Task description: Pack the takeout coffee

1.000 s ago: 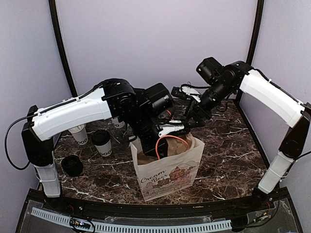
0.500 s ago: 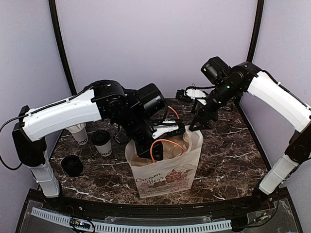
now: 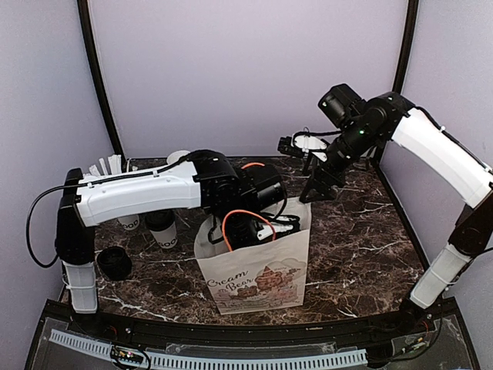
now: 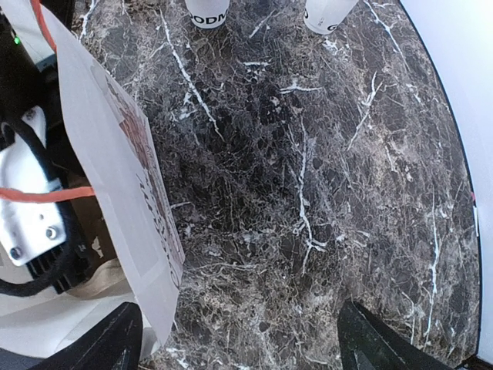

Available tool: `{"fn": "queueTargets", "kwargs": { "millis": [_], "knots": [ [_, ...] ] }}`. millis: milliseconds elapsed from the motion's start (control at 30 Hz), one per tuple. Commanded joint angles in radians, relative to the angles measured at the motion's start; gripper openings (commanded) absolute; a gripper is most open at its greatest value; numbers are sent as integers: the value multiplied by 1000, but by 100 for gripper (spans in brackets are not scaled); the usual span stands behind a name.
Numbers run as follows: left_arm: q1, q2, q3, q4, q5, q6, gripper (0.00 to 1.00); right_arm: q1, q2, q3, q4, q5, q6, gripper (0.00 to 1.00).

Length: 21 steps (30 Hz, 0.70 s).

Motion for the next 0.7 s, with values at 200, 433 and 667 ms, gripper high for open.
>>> {"fn": "queueTargets", "kwargs": {
  "millis": [200,433,667],
  "knots": [
    [-4,58,-12,-60,11,10,9,3,1,91,-32,-56,-11,89],
    [-4,116,-27,-59,3,5,9,2,-25,88,-24,-38,-12,89],
    [-4,209,-44,-58,16,-21,10,-28,-65,93,-7,-29,-8,90]
  ]
}}
